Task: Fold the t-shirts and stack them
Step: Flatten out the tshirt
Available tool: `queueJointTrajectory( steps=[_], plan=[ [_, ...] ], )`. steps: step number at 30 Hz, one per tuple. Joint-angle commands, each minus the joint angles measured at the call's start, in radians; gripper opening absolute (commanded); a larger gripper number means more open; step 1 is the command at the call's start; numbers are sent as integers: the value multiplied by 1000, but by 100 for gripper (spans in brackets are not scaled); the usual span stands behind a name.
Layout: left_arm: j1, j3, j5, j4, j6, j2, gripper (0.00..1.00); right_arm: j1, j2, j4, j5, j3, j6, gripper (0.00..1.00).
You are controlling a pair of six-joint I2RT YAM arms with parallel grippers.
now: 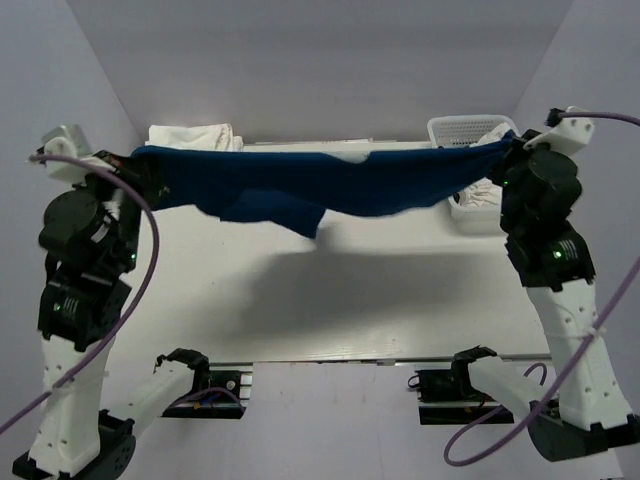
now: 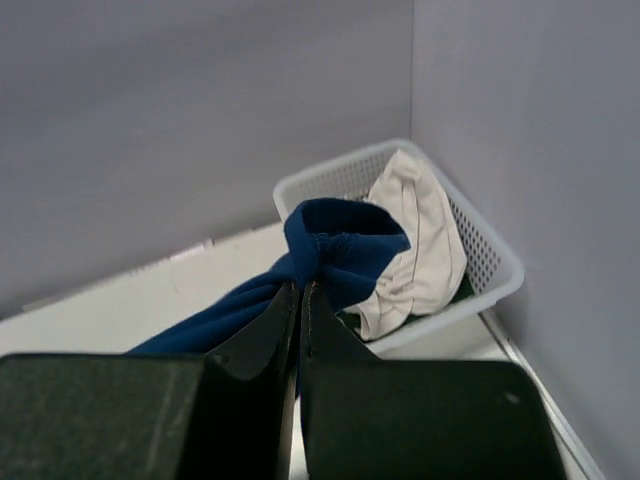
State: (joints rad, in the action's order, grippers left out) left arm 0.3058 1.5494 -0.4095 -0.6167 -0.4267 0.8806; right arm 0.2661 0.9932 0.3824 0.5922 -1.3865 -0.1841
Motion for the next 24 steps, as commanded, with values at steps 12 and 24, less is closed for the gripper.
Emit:
queueJointTrajectory(
  steps=[12,24],
  plan=[
    [0,-58,53,-63,-61,191,0,-10,126,-82,-29,-36,78,0],
    [-118,74,152,-225,-175,900,44,-30,821,44,-324,-231,-29,39]
  ],
)
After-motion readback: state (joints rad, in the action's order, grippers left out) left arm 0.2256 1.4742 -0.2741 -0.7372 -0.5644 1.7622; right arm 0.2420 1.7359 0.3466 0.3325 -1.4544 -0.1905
